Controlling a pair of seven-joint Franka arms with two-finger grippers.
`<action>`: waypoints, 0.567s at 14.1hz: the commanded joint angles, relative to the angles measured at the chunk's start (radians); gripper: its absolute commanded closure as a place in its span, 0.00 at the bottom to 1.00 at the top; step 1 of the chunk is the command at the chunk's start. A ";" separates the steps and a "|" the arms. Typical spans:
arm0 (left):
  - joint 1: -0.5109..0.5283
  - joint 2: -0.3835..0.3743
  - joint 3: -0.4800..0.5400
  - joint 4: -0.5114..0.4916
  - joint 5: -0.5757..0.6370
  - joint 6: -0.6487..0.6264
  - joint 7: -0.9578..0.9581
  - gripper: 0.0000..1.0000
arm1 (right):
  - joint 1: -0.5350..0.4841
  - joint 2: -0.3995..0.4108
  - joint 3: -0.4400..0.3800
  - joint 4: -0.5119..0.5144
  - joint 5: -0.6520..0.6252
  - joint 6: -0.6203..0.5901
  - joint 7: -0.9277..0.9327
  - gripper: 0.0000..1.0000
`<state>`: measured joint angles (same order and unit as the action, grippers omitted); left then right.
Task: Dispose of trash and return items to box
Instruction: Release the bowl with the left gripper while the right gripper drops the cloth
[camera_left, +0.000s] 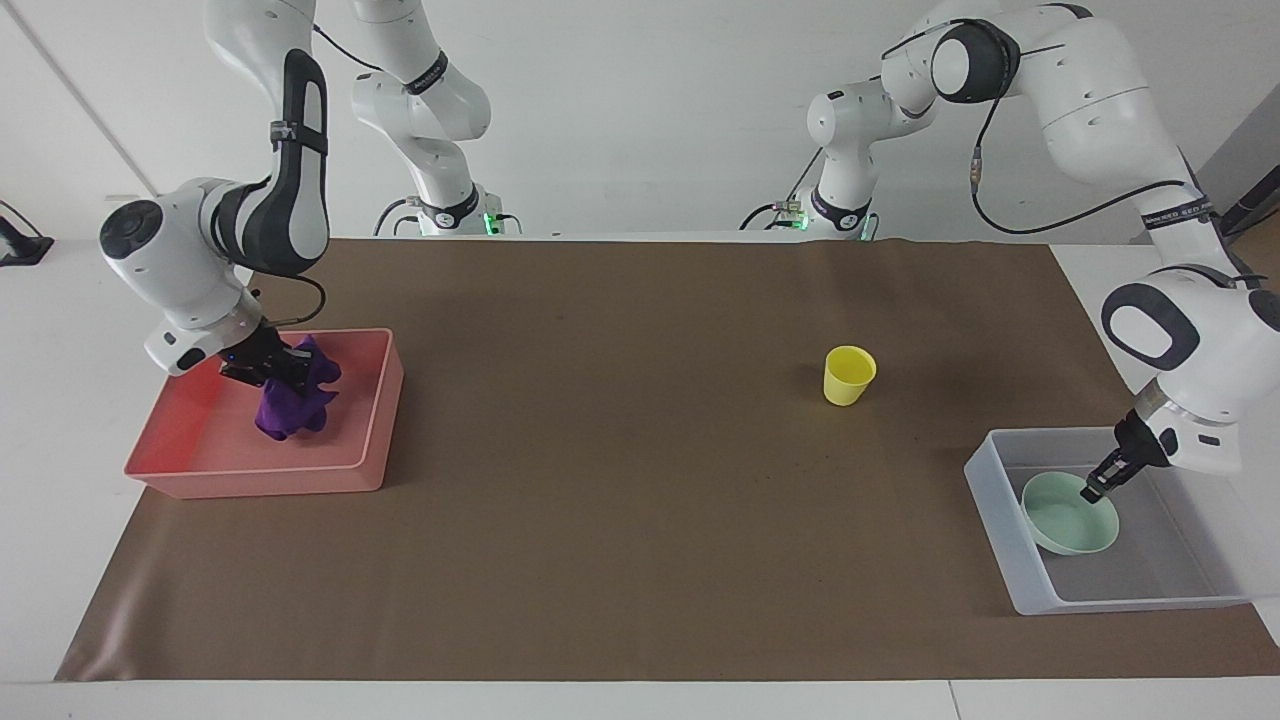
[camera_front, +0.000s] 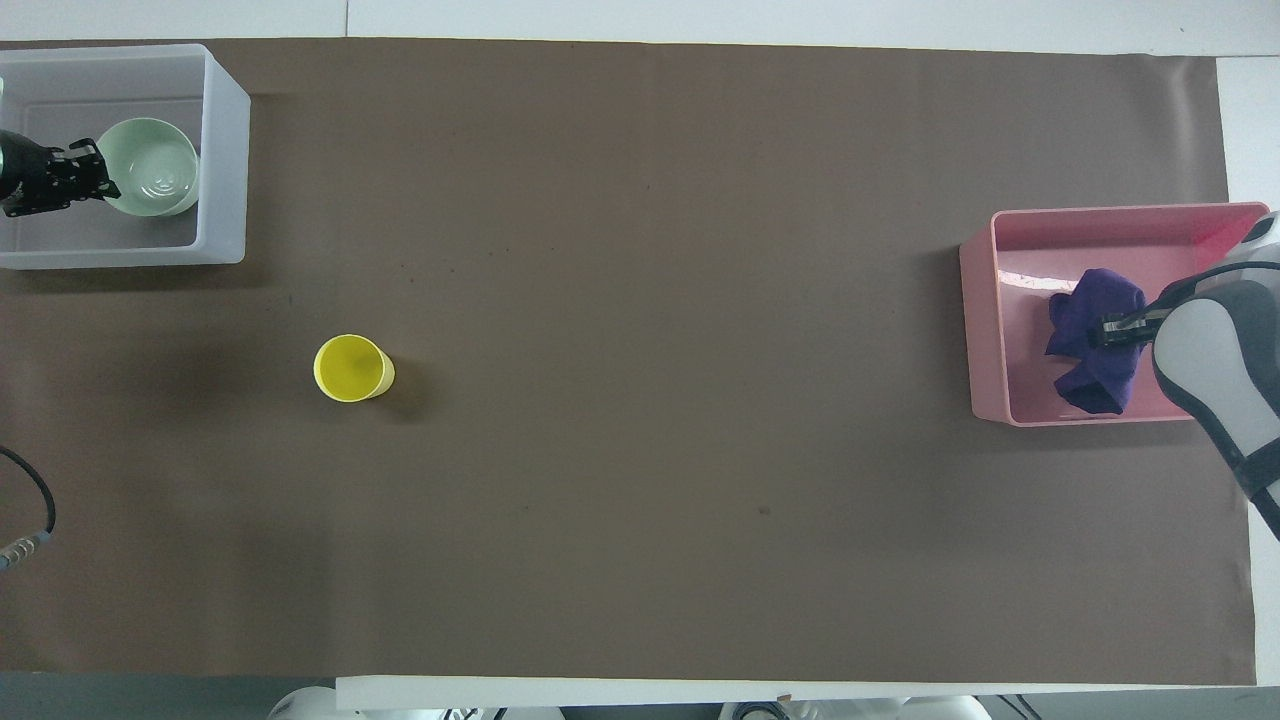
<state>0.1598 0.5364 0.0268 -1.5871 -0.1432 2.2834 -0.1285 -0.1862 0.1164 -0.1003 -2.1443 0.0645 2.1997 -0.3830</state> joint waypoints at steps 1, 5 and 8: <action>0.007 0.010 -0.004 0.030 -0.012 0.002 -0.017 1.00 | -0.006 -0.006 0.010 0.012 -0.006 -0.001 -0.013 0.40; 0.015 0.010 -0.004 0.029 -0.004 0.017 -0.014 0.72 | 0.013 -0.014 0.017 0.098 -0.003 -0.099 0.003 0.01; 0.021 0.010 -0.005 0.030 -0.006 0.015 -0.014 0.39 | 0.049 -0.032 0.036 0.190 0.009 -0.237 0.044 0.01</action>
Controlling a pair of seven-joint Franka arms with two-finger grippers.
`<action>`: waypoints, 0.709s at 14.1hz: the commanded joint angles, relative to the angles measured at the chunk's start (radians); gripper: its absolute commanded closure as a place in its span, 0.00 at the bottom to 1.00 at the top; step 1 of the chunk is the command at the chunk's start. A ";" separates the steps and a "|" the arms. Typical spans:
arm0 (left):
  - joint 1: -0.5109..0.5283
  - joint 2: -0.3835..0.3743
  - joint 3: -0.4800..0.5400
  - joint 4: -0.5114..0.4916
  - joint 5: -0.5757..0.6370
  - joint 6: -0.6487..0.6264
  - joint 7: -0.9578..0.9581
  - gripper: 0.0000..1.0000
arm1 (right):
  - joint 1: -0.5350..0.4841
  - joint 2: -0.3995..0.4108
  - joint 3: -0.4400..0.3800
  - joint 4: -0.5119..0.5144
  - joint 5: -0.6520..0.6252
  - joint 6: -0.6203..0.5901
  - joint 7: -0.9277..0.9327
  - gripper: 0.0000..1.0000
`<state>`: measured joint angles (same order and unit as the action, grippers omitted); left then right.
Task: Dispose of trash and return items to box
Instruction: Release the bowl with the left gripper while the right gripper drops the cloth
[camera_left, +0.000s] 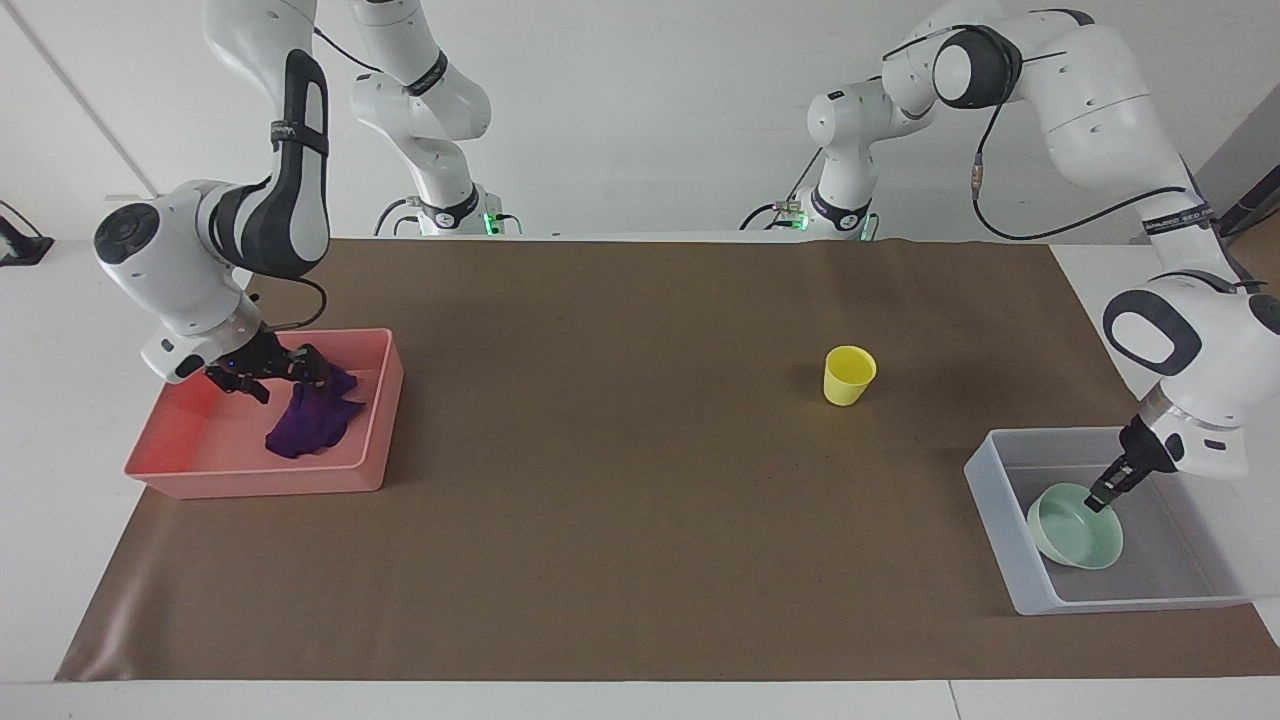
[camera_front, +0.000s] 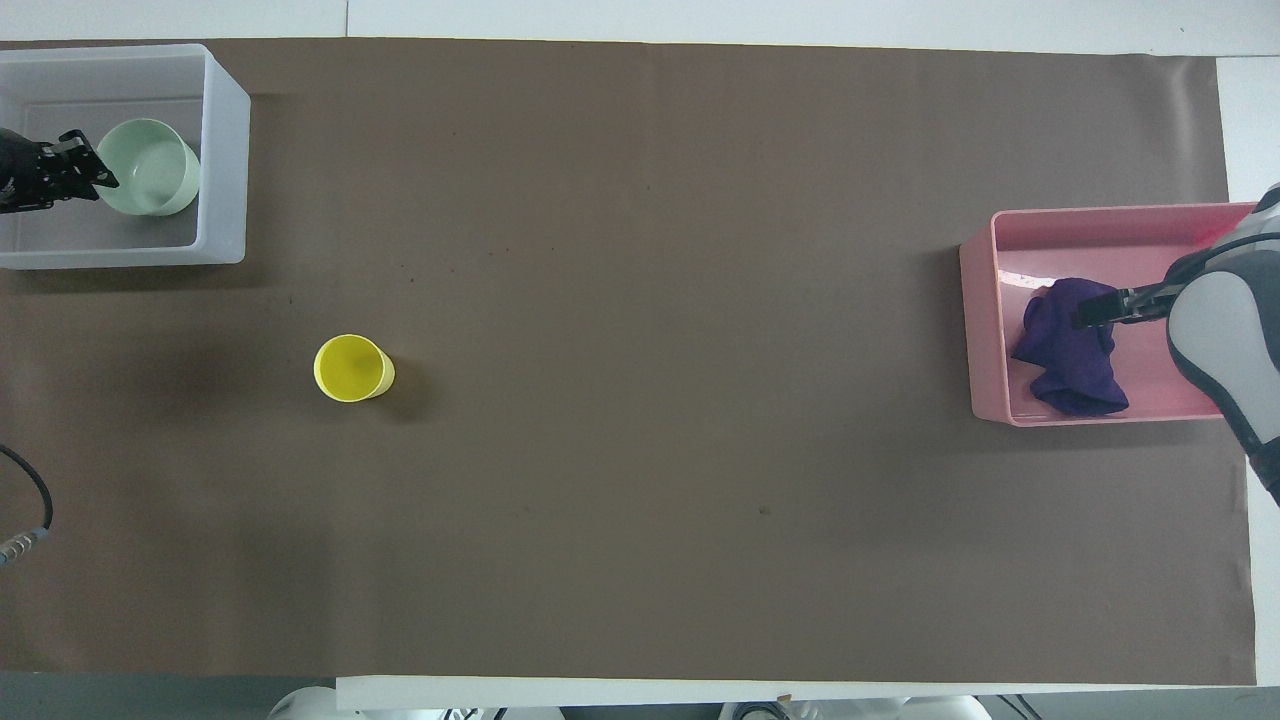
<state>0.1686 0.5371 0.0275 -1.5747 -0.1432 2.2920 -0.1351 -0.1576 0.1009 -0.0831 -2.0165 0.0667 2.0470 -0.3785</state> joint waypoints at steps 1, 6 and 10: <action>0.011 0.007 -0.004 0.021 -0.004 -0.003 -0.008 0.28 | 0.045 -0.016 0.019 0.094 0.008 -0.128 0.097 0.01; -0.043 -0.153 -0.003 0.012 0.077 -0.078 -0.012 0.00 | 0.141 -0.024 0.019 0.252 0.002 -0.302 0.260 0.01; -0.113 -0.430 -0.015 -0.137 0.066 -0.363 -0.029 0.00 | 0.161 -0.075 0.017 0.318 -0.010 -0.451 0.285 0.01</action>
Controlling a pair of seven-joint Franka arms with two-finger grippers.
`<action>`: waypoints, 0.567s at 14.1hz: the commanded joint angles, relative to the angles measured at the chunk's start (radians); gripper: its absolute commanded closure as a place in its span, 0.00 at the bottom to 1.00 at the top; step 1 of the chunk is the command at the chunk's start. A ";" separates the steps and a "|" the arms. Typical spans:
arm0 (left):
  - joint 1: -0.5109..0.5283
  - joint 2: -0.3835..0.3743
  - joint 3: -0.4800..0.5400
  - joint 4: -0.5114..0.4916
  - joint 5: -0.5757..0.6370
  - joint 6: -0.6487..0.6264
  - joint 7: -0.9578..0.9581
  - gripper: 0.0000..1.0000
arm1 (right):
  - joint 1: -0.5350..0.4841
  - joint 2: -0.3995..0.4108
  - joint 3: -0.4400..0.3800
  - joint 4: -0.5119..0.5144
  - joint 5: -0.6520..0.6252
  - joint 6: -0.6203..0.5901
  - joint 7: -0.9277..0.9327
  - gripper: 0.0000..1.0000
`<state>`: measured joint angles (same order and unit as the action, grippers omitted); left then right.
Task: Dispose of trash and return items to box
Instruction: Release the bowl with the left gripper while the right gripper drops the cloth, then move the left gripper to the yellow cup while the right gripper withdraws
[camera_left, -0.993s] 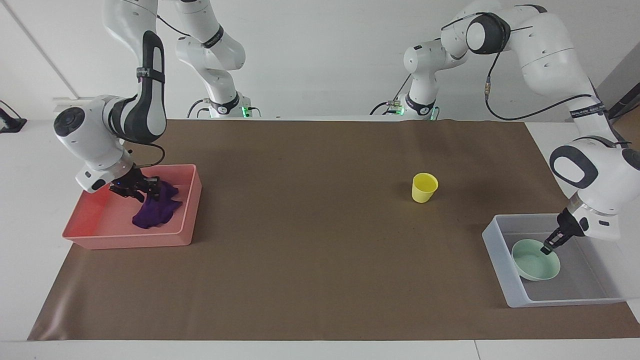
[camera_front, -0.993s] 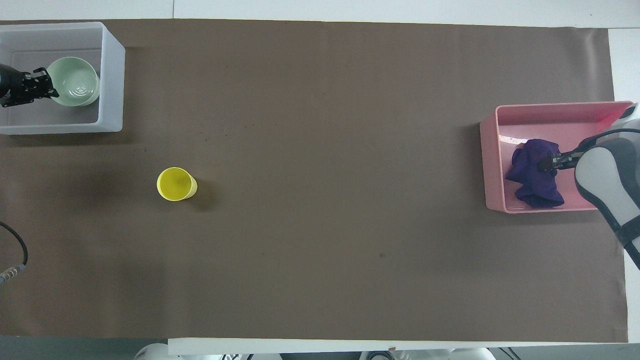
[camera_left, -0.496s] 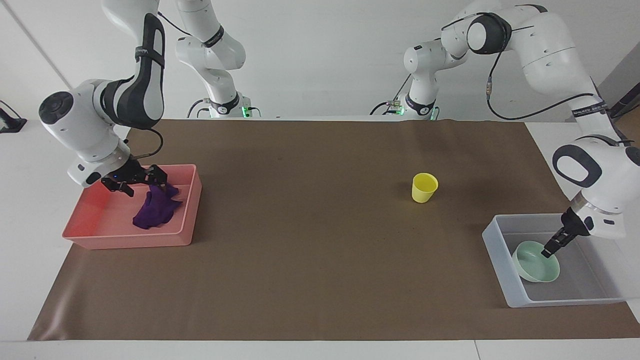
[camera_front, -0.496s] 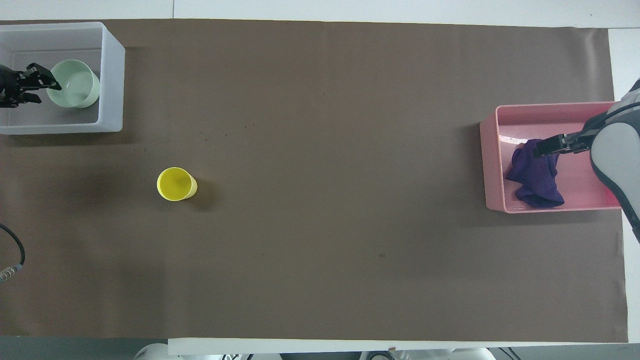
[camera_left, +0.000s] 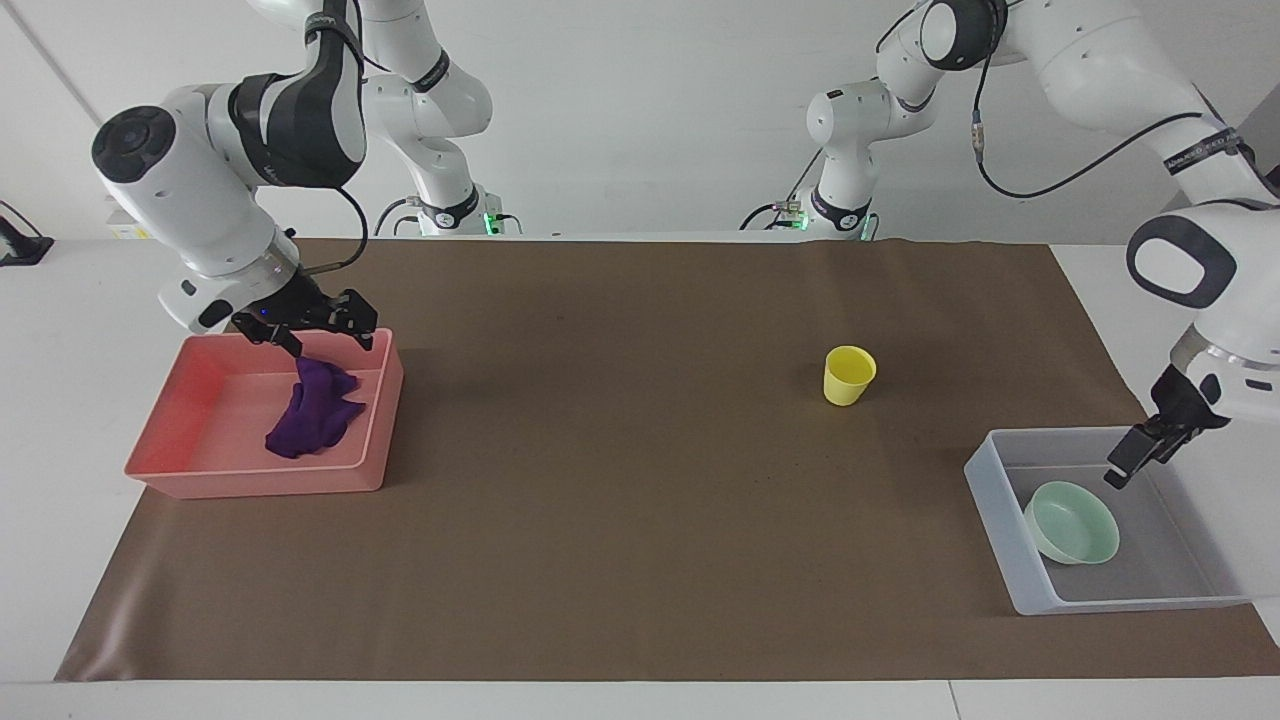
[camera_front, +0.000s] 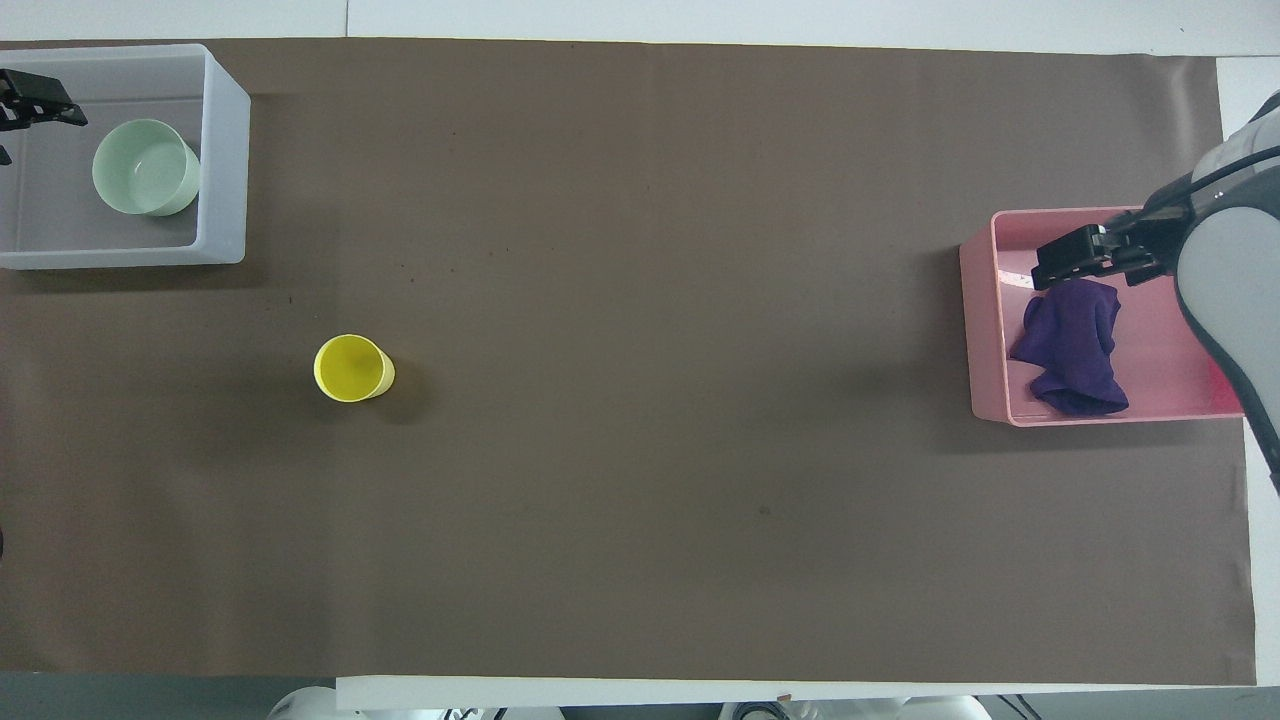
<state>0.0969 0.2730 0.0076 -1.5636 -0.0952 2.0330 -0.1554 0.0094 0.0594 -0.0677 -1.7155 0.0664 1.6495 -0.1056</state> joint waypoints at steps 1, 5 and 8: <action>-0.112 -0.248 0.008 -0.232 0.029 -0.137 -0.007 0.00 | -0.008 -0.059 -0.001 0.017 -0.017 -0.085 0.006 0.01; -0.290 -0.420 0.003 -0.580 0.065 -0.027 -0.061 0.00 | -0.009 -0.122 -0.007 0.056 -0.040 -0.195 -0.075 0.01; -0.310 -0.410 0.002 -0.703 0.065 0.128 -0.061 0.00 | -0.016 -0.105 -0.007 0.157 -0.099 -0.276 -0.207 0.01</action>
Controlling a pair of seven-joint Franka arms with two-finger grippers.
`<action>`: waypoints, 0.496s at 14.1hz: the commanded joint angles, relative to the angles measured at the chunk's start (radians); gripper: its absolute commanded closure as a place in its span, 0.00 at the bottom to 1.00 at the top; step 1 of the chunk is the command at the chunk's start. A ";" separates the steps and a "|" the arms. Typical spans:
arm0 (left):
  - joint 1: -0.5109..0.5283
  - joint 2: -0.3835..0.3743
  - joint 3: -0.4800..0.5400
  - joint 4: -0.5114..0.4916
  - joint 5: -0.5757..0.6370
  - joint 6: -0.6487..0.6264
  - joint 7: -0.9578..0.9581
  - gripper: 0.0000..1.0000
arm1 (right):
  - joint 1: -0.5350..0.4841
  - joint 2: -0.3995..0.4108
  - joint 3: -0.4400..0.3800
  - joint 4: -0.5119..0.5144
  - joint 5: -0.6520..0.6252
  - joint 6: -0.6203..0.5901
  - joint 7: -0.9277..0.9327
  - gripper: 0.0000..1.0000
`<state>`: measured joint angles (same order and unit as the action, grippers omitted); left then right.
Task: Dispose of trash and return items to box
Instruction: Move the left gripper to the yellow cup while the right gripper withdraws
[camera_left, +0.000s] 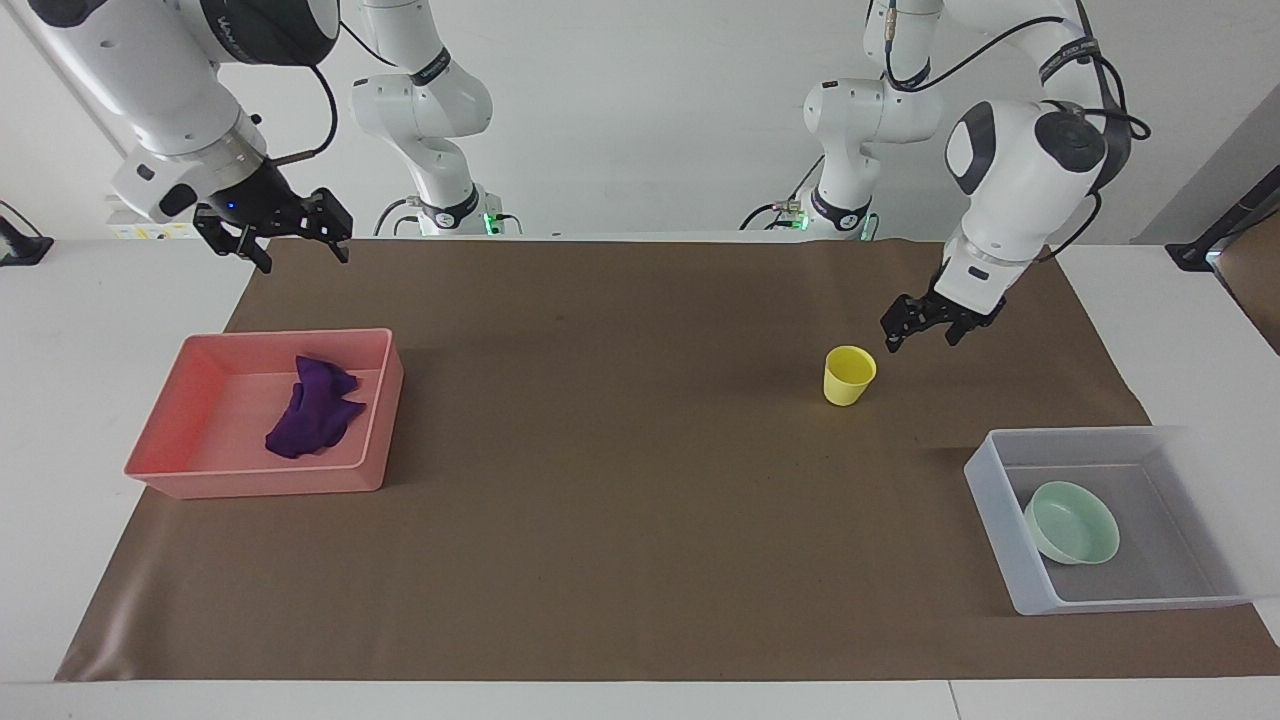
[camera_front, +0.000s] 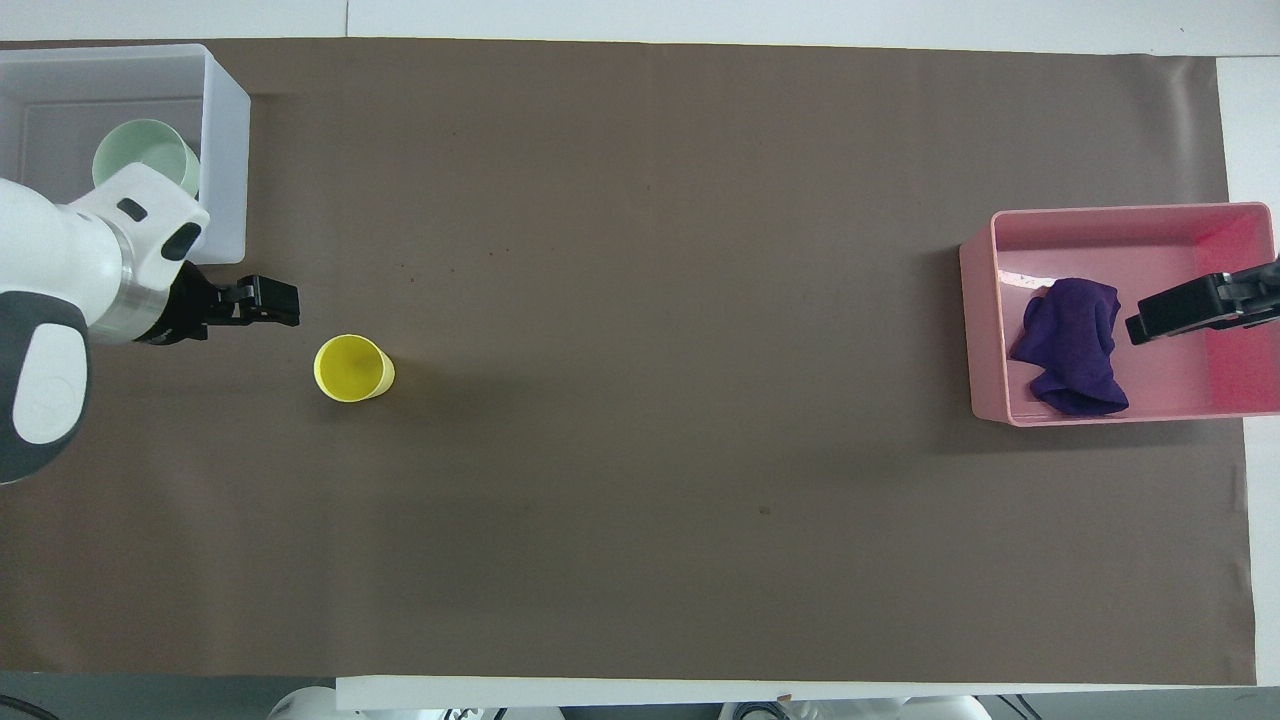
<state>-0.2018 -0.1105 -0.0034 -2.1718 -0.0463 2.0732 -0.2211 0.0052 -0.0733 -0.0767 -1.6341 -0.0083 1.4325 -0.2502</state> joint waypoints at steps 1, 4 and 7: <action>-0.018 -0.015 0.013 -0.118 0.016 0.119 0.006 0.00 | -0.010 0.045 0.002 0.115 -0.029 -0.090 -0.063 0.01; -0.050 -0.003 0.014 -0.196 0.016 0.200 0.003 0.01 | 0.001 0.049 0.002 0.108 -0.006 -0.086 -0.012 0.01; -0.050 0.002 0.013 -0.215 0.016 0.219 -0.029 0.92 | -0.002 0.044 0.003 0.091 0.005 -0.076 0.028 0.01</action>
<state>-0.2355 -0.0972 -0.0043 -2.3587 -0.0463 2.2598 -0.2246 0.0092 -0.0377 -0.0749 -1.5560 -0.0198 1.3664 -0.2469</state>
